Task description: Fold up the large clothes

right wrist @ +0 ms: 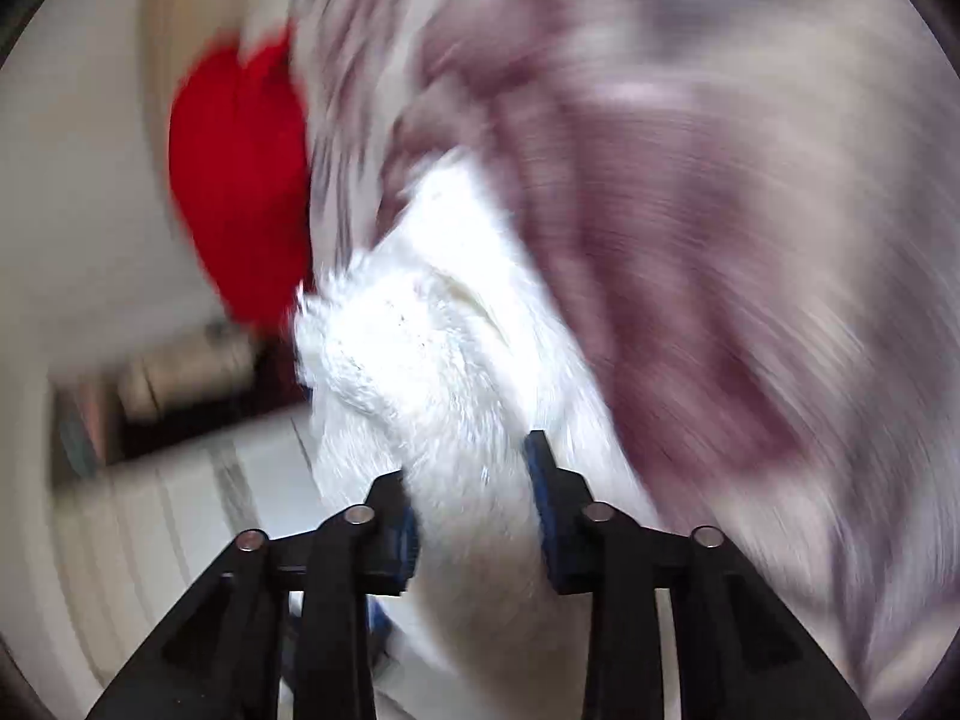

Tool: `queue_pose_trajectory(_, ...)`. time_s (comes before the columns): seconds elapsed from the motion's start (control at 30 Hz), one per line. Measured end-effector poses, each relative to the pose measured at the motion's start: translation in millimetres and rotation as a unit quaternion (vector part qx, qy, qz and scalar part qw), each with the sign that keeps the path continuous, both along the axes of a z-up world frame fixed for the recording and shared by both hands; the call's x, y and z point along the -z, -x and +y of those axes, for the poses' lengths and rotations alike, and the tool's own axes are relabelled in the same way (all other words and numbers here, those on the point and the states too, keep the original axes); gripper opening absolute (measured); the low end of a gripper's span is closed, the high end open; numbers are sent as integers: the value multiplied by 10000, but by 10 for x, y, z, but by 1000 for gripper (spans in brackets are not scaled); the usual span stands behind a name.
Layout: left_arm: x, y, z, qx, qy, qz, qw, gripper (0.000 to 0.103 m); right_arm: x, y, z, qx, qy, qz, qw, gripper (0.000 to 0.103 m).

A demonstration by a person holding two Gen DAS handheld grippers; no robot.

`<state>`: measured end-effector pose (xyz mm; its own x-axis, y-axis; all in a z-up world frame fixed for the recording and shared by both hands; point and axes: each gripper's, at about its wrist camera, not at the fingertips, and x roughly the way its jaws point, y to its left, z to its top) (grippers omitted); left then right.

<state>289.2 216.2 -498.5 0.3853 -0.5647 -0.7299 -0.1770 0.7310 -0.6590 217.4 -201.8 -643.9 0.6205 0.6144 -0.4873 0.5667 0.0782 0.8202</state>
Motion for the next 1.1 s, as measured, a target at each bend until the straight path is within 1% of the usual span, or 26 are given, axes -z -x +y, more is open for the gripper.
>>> queue_pose_trajectory(0.07,57,113,-41,145,-79,25,9999,51,24,473,66,302,-94,262,9992,28)
queue_pose_trajectory(0.13,107,176,-123,408,-145,56,9990,51,29,691,104,325,-202,387,9985,30)
queue_pose_trajectory(0.17,105,211,-171,535,-174,19,9984,51,13,717,106,220,-212,361,9989,41)
queue_pose_trajectory(0.2,89,248,-215,657,-183,-50,9977,51,-43,676,67,-45,27,459,9989,47)
queue_pose_trajectory(0.23,71,282,-267,780,-199,-124,9967,51,-118,588,29,-309,343,526,9975,51)
queue_pose_trajectory(0.27,39,323,-327,915,-225,-229,9953,51,-228,509,-27,-566,661,462,9951,52)
queue_pose_trajectory(0.3,22,362,-363,1011,-208,-300,9942,51,-364,412,-71,-861,1008,408,9903,53)
queue_pose_trajectory(0.33,17,398,-436,1202,-190,-368,9919,51,-506,304,-98,-1180,1357,394,9829,58)
queue_pose_trajectory(0.37,31,427,-490,1319,-214,-377,9903,51,-607,225,-121,-1378,1553,334,9776,63)
queue_pose_trajectory(0.4,59,436,-557,1449,-282,-387,9883,51,-741,111,-162,-1652,1807,254,9692,67)
queue_pose_trajectory(0.43,110,428,-630,1549,-480,-414,9859,51,-841,2,-209,-1908,1995,235,9609,75)
queue_pose_trajectory(0.47,165,407,-668,1549,-630,-428,9850,51,-911,-102,-207,-2195,2092,164,9528,81)
queue_pose_trajectory(0.5,246,362,-662,1435,-578,-420,9871,51,-935,-223,-202,-2548,2112,55,9436,83)
queue_pose_trajectory(0.57,389,298,-561,1051,-297,-295,9936,53,-863,-424,-229,-3086,2152,-17,9265,102)
queue_pose_trajectory(0.6,460,266,-496,845,-115,-195,9962,53,-777,-531,-225,-3279,2111,-69,9208,102)
queue_pose_trajectory(0.63,525,239,-401,562,161,-98,9982,53,-659,-615,-212,-3430,2088,-123,9158,102)
queue_pose_trajectory(0.7,554,250,-307,308,544,-6,9980,53,-379,-731,-101,-3712,1903,-121,9088,103)
queue_pose_trajectory(0.73,549,274,-267,212,721,18,9972,53,-225,-792,-94,-3807,1688,-107,9091,103)
queue_pose_trajectory(0.77,528,316,-240,132,852,0,9963,51,-45,-892,-75,-3836,1325,-171,9138,103)
queue_pose_trajectory(0.8,506,353,-230,80,885,-31,9960,51,104,-983,-42,-3862,953,-281,9171,103)
queue_pose_trajectory(0.83,470,414,-221,7,863,-63,9962,51,195,-1044,-2,-3916,669,-395,9168,103)
queue_pose_trajectory(0.9,420,523,-211,-127,812,-85,9966,52,356,-1233,165,-4103,187,-718,9089,103)
queue_pose_trajectory(0.93,392,583,-204,-221,744,-95,9969,52,408,-1313,253,-4192,62,-816,9042,103)
queue_pose_trajectory(0.97,358,643,-200,-311,658,-112,9973,52,454,-1382,323,-4213,35,-843,9030,103)
queue_pose_trajectory(1.03,289,751,-199,-503,435,-172,9976,52,491,-1494,396,-4174,-43,-857,9047,103)
queue_pose_trajectory(1.1,264,805,-196,-659,312,-182,9972,52,459,-1518,380,-3869,-19,-826,9184,102)
